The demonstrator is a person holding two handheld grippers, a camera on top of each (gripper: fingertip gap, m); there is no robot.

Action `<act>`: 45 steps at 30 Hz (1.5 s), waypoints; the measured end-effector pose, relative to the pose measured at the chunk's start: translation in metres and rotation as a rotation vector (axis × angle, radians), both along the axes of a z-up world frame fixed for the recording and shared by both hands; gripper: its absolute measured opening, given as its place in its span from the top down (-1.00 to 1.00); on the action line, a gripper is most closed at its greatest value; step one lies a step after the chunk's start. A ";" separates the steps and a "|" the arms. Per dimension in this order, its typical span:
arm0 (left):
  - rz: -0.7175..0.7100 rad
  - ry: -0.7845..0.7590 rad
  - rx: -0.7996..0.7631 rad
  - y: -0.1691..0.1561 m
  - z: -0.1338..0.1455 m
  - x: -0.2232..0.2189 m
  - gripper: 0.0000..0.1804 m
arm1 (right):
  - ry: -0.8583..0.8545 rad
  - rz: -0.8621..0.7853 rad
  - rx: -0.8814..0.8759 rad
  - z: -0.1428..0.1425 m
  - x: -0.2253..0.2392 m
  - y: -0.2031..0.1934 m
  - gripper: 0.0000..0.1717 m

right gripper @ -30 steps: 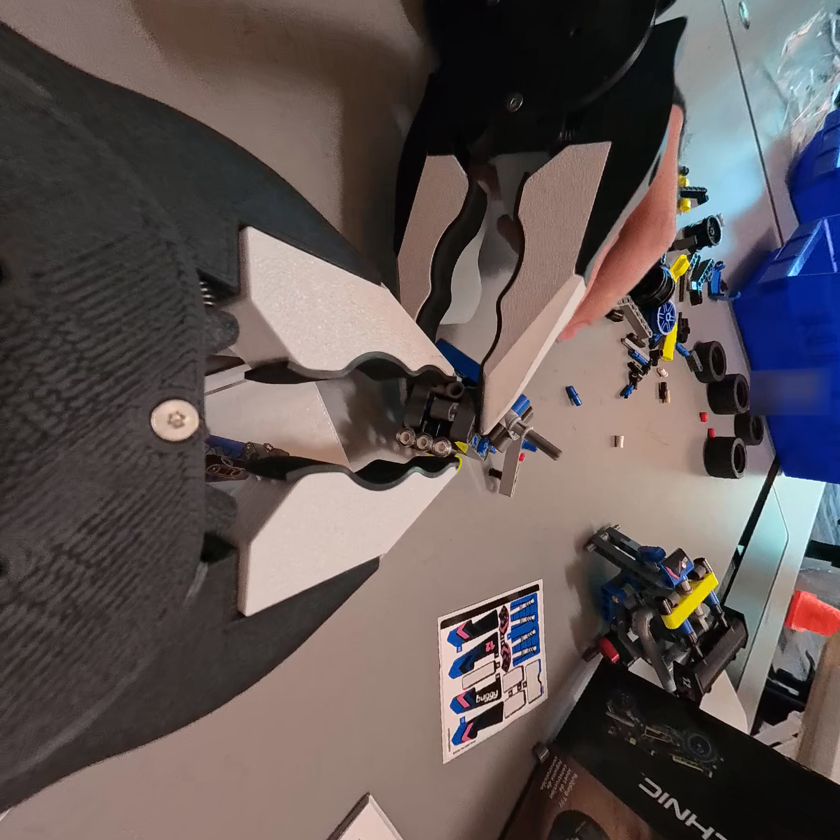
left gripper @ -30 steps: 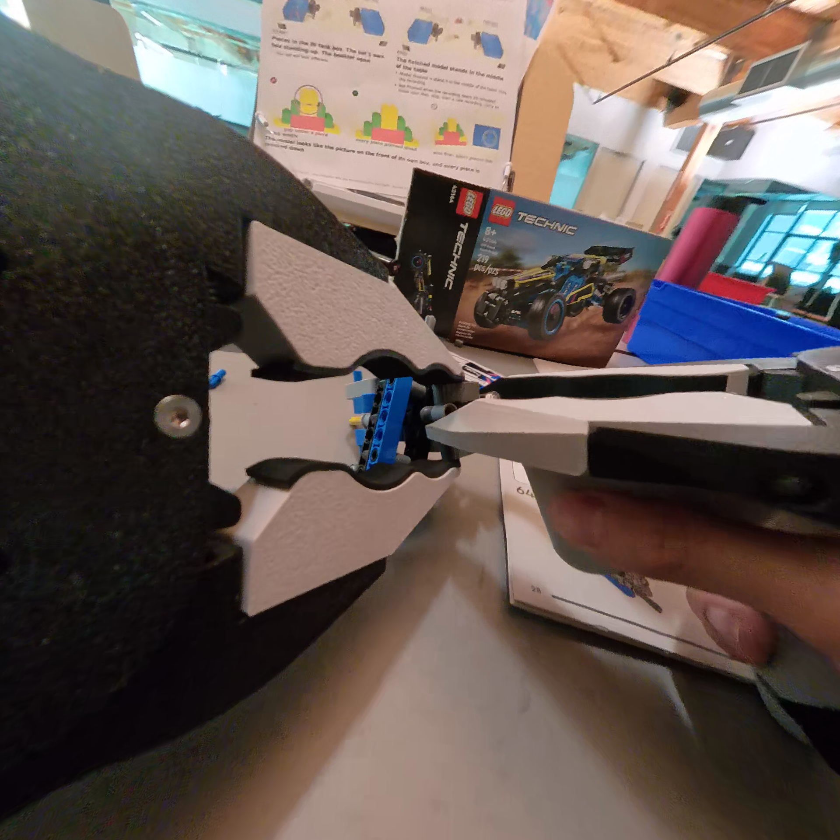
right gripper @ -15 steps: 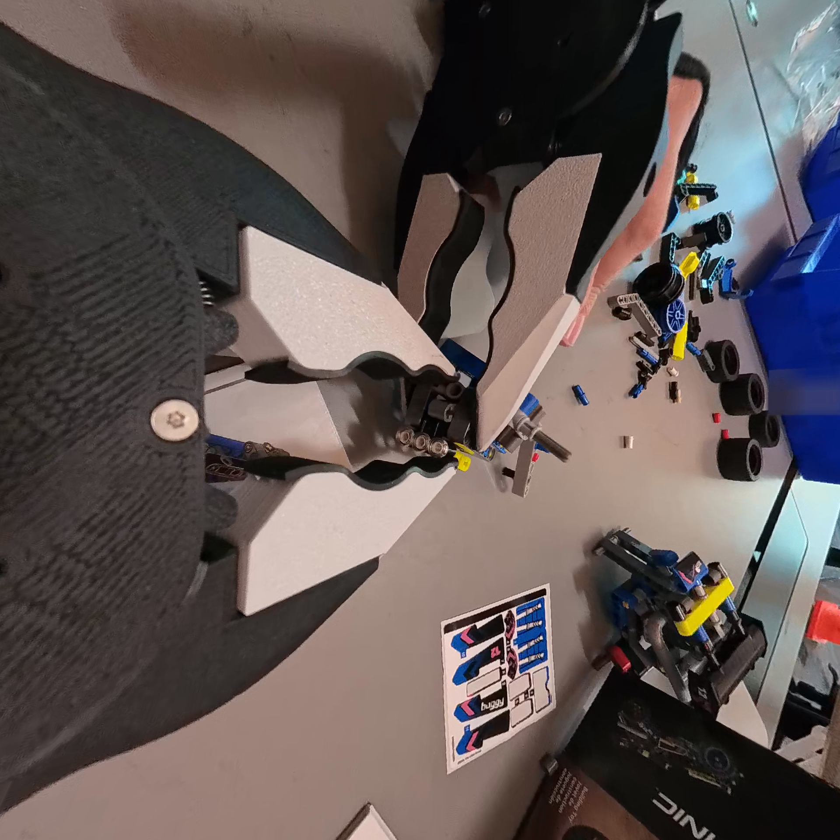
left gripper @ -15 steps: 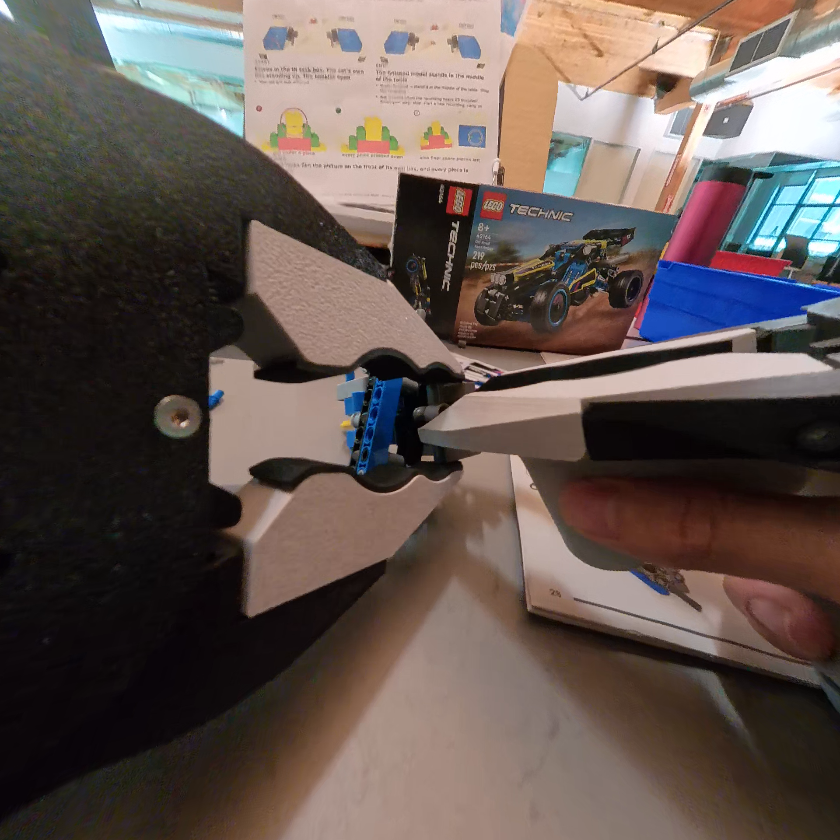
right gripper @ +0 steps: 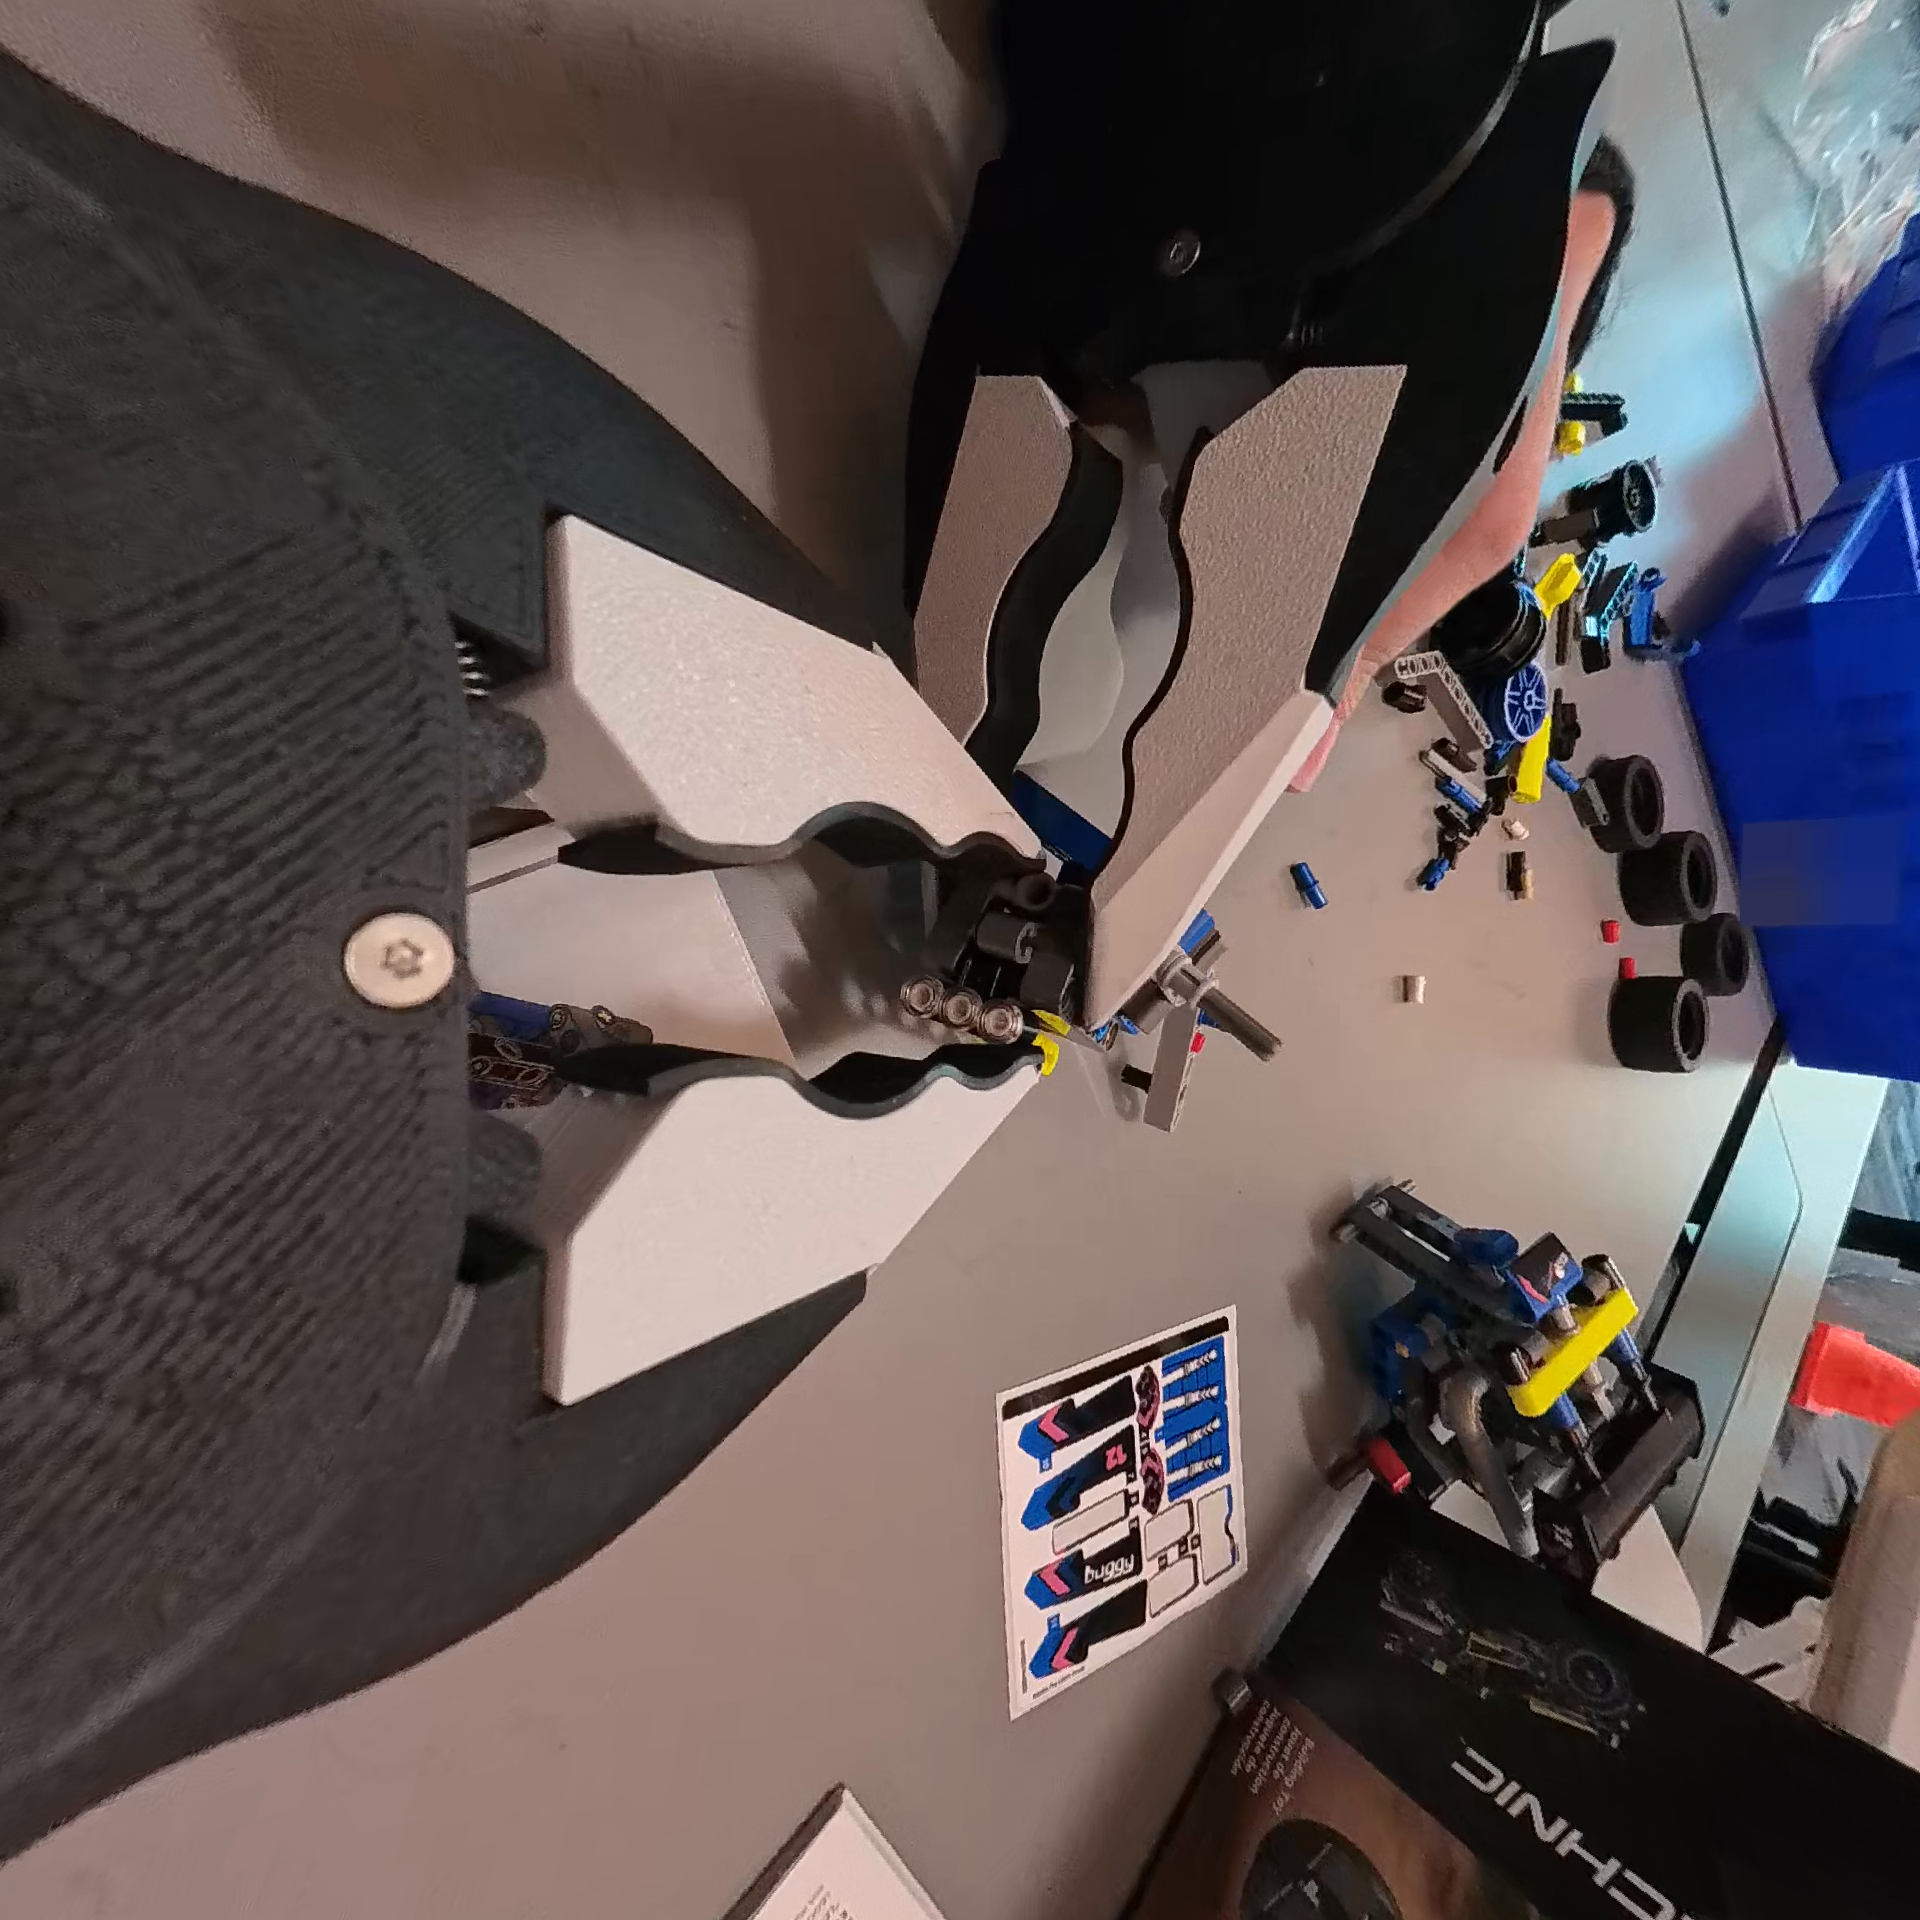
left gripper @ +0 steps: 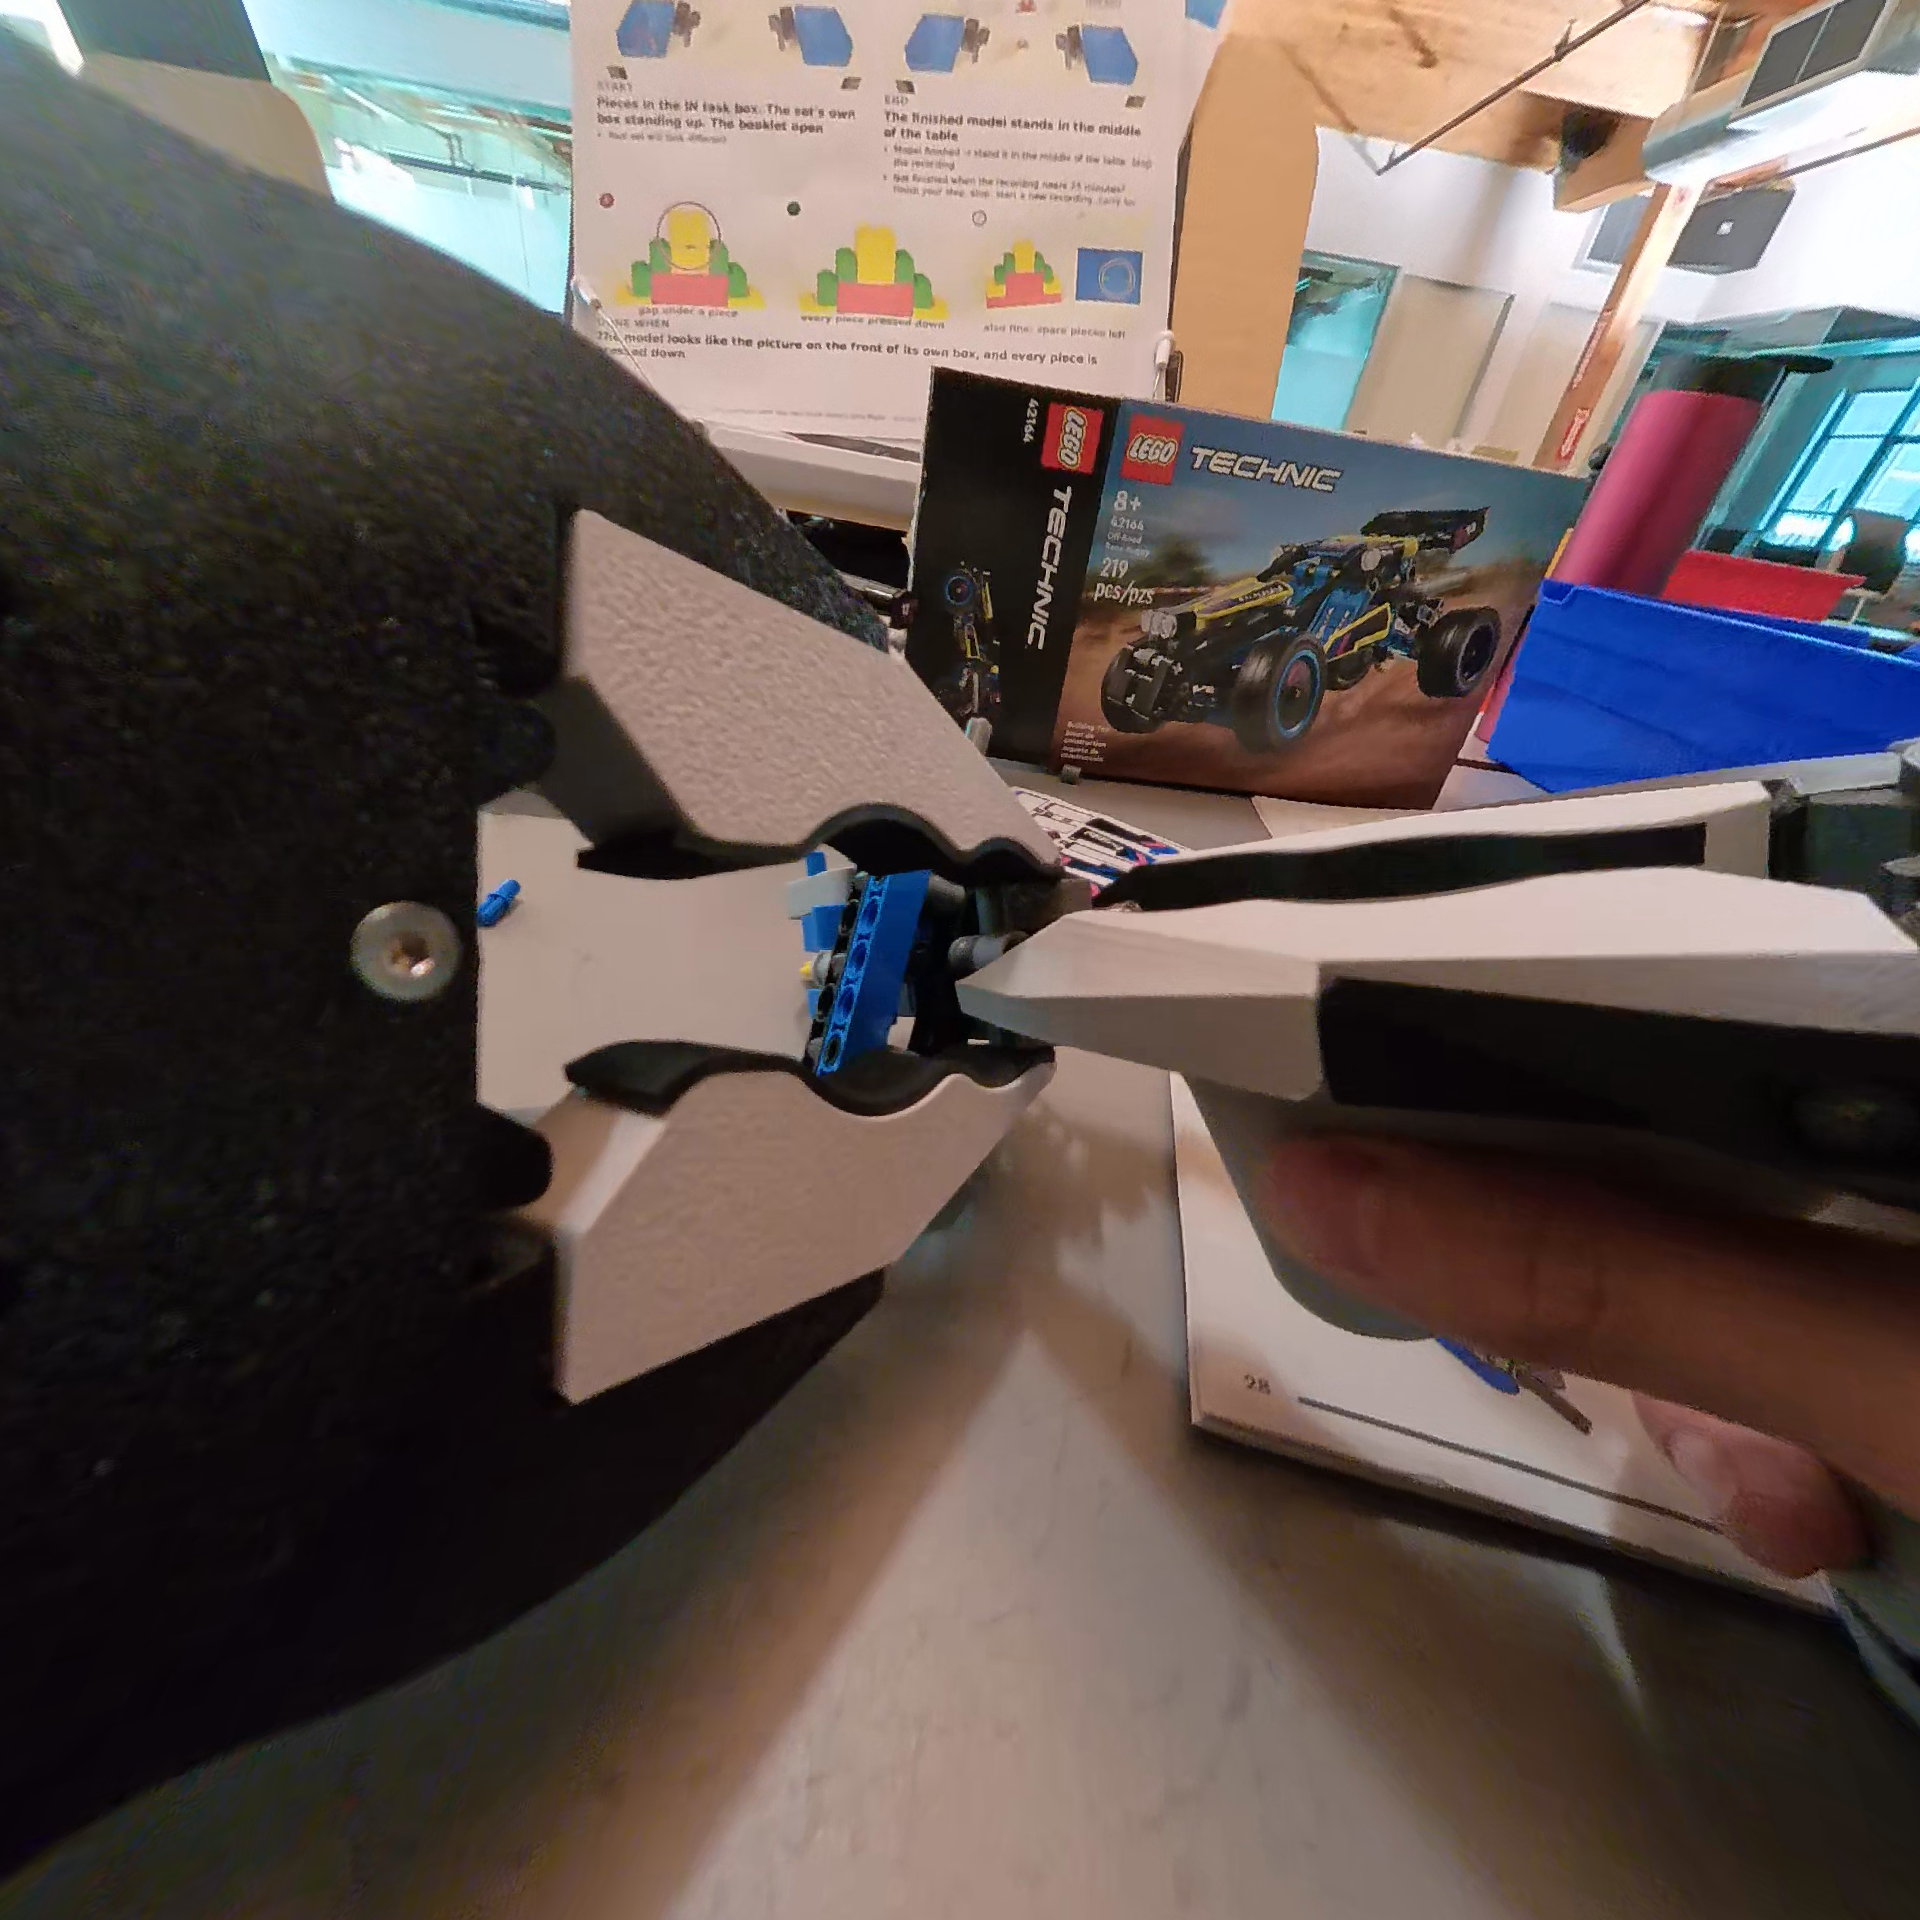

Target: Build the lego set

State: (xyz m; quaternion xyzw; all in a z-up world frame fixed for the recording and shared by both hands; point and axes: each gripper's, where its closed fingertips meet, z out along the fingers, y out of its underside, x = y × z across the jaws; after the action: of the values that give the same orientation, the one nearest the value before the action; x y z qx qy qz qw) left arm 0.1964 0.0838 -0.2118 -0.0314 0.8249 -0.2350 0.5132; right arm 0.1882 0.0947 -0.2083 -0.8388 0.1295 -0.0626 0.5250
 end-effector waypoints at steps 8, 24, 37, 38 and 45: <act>-0.046 -0.055 -0.135 0.002 0.017 -0.007 0.70 | -0.081 0.086 0.173 0.029 -0.007 -0.009 0.31; -0.461 0.282 -0.945 -0.002 0.087 -0.052 0.70 | -0.199 0.397 0.228 0.052 -0.037 -0.001 0.23; -0.587 0.422 -0.937 -0.004 0.082 -0.072 0.70 | -0.208 0.573 0.229 0.064 -0.067 -0.008 0.58; -0.567 0.421 -0.891 -0.003 0.077 -0.072 0.70 | -0.241 0.559 0.174 0.059 -0.065 -0.009 0.58; -0.373 0.389 -0.584 0.008 0.049 -0.063 0.60 | -0.425 0.496 -0.201 0.030 -0.051 -0.010 0.58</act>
State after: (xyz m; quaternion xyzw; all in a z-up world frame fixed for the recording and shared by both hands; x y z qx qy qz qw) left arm 0.1338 0.0914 -0.1626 -0.0694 0.7967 -0.5384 0.2656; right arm 0.1371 0.0851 -0.1781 -0.8606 -0.1974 -0.1187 0.4542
